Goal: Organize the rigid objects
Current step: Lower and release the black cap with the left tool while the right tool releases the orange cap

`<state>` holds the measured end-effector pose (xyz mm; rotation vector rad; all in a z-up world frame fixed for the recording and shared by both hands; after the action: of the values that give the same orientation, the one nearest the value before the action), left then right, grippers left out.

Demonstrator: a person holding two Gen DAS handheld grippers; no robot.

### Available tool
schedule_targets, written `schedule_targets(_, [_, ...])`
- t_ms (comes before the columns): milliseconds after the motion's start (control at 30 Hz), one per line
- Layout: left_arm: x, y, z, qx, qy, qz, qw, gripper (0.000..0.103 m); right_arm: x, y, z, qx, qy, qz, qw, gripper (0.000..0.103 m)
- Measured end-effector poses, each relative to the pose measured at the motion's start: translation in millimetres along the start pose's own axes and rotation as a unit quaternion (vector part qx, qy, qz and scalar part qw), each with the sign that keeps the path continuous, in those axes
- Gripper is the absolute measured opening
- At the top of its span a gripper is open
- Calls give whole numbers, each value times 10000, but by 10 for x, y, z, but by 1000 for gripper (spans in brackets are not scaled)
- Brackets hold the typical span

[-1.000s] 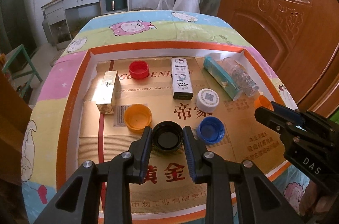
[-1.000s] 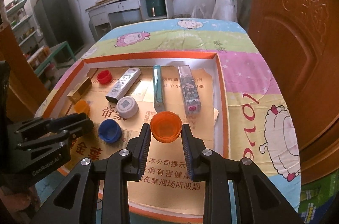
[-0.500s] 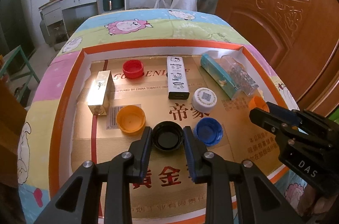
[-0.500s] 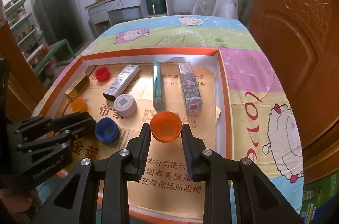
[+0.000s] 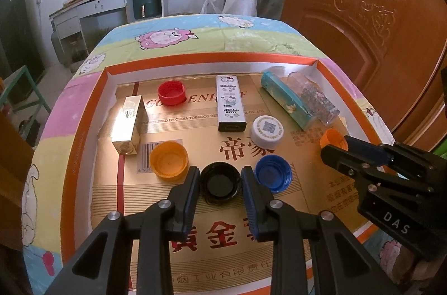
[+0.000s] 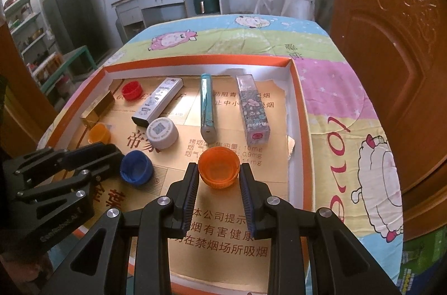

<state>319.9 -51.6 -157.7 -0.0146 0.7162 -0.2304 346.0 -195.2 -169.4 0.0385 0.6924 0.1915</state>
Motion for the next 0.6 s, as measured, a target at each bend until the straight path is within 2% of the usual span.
schedule_targets(400, [-32,37,5,-115,-64,-61,9999,33,12,-3,-6,-81,-49,-104,9999,31])
schedule_targets(467, [-46,45,8,-133,-73,-69,9999,34,-5,-9,1,-61,-79,-115,9999,39])
schedule_targets(500, [-51,48,10,-139,-74,-64,9999,34,-17,-14,6,-66,-98,-144,9998,47])
schedule_targets(600, [-78,61,9,-169,-91,-60,9998,34,-79,-34,20,-41,-183,-182,9997,48])
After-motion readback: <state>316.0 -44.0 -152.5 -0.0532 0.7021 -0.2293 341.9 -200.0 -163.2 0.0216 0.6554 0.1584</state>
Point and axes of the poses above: each gripper's, at about its wrist camera, not at the fingertips, and x roughly the way its jaws point, y to its left, z to its top, the point moved 4 cm from there along x, roughly the way its jaws point, and after that the axes turned 12 degrees about -y, right-handed, at the moved point
